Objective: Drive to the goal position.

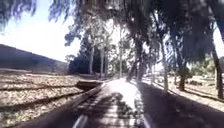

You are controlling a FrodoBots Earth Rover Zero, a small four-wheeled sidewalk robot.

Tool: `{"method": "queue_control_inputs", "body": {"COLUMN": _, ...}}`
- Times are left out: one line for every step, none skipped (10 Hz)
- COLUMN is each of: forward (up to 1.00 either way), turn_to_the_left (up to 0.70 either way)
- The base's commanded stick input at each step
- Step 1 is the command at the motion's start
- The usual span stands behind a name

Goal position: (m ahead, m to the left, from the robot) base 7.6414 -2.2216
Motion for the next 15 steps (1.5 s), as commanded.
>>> {"method": "queue_control_inputs", "body": {"forward": 1.0, "turn_to_the_left": 0.0}}
{"method": "queue_control_inputs", "body": {"forward": 1.0, "turn_to_the_left": 0.0}}
{"method": "queue_control_inputs", "body": {"forward": 1.0, "turn_to_the_left": 0.0}}
{"method": "queue_control_inputs", "body": {"forward": 1.0, "turn_to_the_left": 0.0}}
{"method": "queue_control_inputs", "body": {"forward": 1.0, "turn_to_the_left": 0.0}}
{"method": "queue_control_inputs", "body": {"forward": 1.0, "turn_to_the_left": 0.0}}
{"method": "queue_control_inputs", "body": {"forward": 1.0, "turn_to_the_left": 0.0}}
{"method": "queue_control_inputs", "body": {"forward": 1.0, "turn_to_the_left": 0.0}}
{"method": "queue_control_inputs", "body": {"forward": 1.0, "turn_to_the_left": 0.0}}
{"method": "queue_control_inputs", "body": {"forward": 1.0, "turn_to_the_left": 0.0}}
{"method": "queue_control_inputs", "body": {"forward": 1.0, "turn_to_the_left": 0.0}}
{"method": "queue_control_inputs", "body": {"forward": 1.0, "turn_to_the_left": 0.0}}
{"method": "queue_control_inputs", "body": {"forward": 1.0, "turn_to_the_left": 0.0}}
{"method": "queue_control_inputs", "body": {"forward": 1.0, "turn_to_the_left": 0.0}}
{"method": "queue_control_inputs", "body": {"forward": 1.0, "turn_to_the_left": 0.0}}
